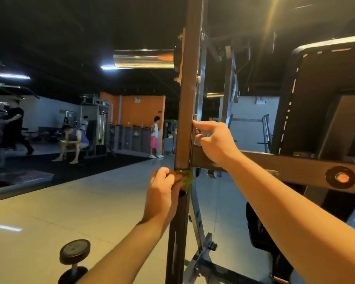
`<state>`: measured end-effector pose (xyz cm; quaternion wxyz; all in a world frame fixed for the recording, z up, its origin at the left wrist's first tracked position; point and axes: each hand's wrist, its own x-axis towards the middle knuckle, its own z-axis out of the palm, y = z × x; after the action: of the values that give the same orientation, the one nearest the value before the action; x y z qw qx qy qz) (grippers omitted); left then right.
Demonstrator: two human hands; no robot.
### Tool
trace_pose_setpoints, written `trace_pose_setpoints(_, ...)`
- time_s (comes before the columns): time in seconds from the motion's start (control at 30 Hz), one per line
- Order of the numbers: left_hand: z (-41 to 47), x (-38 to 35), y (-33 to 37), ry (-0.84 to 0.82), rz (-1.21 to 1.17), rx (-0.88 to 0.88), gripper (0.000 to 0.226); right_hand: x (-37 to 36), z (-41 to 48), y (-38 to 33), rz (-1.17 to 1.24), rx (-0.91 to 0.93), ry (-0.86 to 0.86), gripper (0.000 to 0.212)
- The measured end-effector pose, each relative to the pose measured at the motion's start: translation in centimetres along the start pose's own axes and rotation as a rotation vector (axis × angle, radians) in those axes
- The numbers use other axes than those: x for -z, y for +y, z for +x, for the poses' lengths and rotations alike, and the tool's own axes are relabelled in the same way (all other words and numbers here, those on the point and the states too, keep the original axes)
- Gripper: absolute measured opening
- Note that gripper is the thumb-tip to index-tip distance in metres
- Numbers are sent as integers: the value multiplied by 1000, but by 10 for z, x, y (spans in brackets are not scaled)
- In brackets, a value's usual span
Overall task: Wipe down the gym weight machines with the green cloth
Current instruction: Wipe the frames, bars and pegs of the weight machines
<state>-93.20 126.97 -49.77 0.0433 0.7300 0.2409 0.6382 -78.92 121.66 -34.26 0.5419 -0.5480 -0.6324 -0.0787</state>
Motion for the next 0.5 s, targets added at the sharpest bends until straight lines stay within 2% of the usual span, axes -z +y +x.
trace_pose_setpoints(0.1,42,8,9,19,14,-76,3,-3,0,-5,91,-15,51,43)
trace_pose_setpoints(0.17,87,14,23,78,14,-146,10,-5,3,-6,124,-36,77,43)
trace_pose_setpoints(0.27,136,18,43,159,-14,-108,15,-3,6,-6,177,-61,61,44)
trace_pose_setpoints(0.4,120,11,39,199,-45,-92,21,-1,3,-6,214,-42,27,31)
trace_pose_setpoints(0.5,75,4,24,182,-50,-66,22,-3,-2,-4,98,39,26,41)
